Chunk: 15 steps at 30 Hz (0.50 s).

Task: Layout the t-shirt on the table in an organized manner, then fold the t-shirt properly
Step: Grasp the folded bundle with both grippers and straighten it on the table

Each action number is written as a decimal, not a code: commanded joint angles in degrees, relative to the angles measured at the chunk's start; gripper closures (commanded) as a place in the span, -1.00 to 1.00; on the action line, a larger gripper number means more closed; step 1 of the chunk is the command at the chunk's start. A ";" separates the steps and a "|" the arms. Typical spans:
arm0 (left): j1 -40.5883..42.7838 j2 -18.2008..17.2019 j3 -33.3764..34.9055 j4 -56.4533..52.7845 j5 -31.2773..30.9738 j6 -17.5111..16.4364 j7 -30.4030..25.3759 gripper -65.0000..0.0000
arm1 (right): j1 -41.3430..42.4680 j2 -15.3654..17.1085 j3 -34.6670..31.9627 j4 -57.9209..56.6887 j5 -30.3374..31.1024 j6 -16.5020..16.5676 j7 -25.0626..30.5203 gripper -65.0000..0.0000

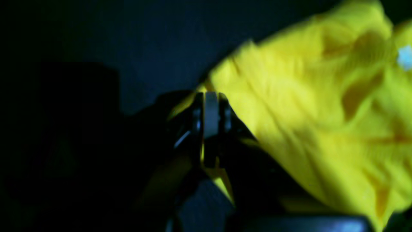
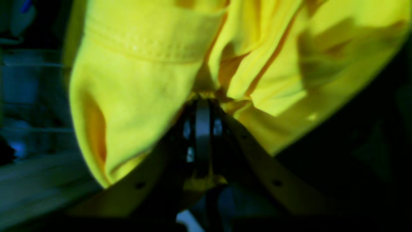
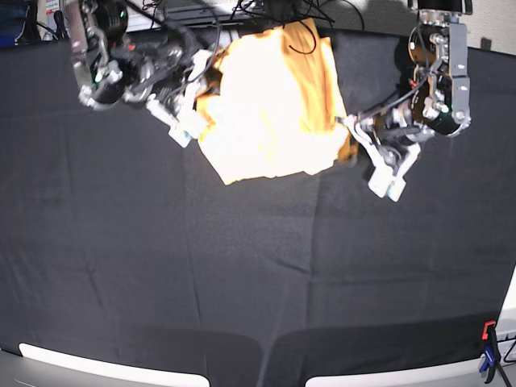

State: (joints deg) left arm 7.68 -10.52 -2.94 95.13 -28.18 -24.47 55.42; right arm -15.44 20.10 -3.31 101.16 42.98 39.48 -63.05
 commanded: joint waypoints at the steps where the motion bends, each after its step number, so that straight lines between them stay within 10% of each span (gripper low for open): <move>1: 0.07 -0.98 -0.09 2.10 -0.94 -0.17 -0.72 1.00 | 1.18 0.52 1.92 1.11 0.26 0.52 0.94 1.00; 7: 6.43 -4.59 -0.09 7.02 -3.23 -0.11 -1.05 1.00 | 5.51 0.50 10.08 1.01 -0.92 0.52 1.31 1.00; 15: 15.26 -5.35 0.09 7.23 -3.34 2.62 -8.85 1.00 | 8.09 0.35 5.20 -0.70 -1.70 0.52 -2.54 1.00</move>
State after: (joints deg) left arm 23.55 -15.70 -2.76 101.47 -30.65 -21.41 47.55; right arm -7.94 20.01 1.54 99.63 40.03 39.62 -66.78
